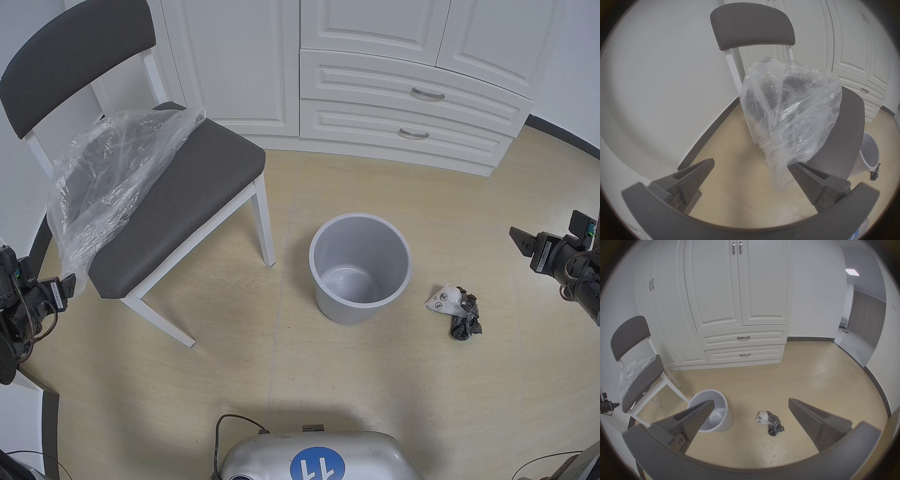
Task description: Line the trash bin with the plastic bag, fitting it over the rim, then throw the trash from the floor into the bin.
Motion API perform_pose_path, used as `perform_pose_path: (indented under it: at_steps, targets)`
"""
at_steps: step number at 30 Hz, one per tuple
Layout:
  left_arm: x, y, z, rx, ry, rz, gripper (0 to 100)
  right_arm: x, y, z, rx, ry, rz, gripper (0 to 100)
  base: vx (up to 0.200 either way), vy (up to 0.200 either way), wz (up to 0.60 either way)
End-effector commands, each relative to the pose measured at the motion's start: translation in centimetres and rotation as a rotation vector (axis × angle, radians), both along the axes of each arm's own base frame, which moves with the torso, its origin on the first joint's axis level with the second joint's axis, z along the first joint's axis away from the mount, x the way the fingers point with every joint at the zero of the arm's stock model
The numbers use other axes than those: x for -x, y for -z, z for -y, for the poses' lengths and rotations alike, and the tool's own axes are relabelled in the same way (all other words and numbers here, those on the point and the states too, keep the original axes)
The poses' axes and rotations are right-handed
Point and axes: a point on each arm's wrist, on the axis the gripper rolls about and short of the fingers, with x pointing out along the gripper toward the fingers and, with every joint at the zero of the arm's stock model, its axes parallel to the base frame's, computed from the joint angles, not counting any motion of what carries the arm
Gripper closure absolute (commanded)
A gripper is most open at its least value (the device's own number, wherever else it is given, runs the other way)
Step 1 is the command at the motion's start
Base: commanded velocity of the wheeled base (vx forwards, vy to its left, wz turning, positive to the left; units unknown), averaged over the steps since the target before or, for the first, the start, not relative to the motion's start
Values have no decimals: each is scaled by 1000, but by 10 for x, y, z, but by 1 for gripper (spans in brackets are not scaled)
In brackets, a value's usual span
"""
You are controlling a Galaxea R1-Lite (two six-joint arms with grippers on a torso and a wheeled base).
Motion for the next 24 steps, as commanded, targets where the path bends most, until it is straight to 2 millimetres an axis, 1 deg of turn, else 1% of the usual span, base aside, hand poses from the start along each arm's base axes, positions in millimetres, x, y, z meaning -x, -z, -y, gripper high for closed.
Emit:
perform_pose_path:
  at_steps: [1,6,8,10,17,20,22,24]
  targets:
    - [1,-2,6,12,24,13,0,1,-1,0,0,-1,3,0,0,0,0]
    - [0,0,9,19,31,8,0,0,-1,0,0,-1,3,0,0,0,0]
    - [-7,8,6,28,25,-25,0,0,-1,0,0,-1,3,0,0,0,0]
    - [-10,11,3,28,13,-34,0,0,0,0,0,-1,1,0,0,0,0]
    - [-10,7,-5,16,-13,28,0,0,0,0,0,1,1,0,0,0,0]
    - [-11,7,-13,16,-41,29,0,0,0,0,0,1,0,0,0,0,0]
    - [-12,9,-16,18,-49,23,0,0,0,0,0,1,0,0,0,0,0]
    - [-16,15,-19,28,-48,4,0,0,0,0,0,1,0,0,0,0,0]
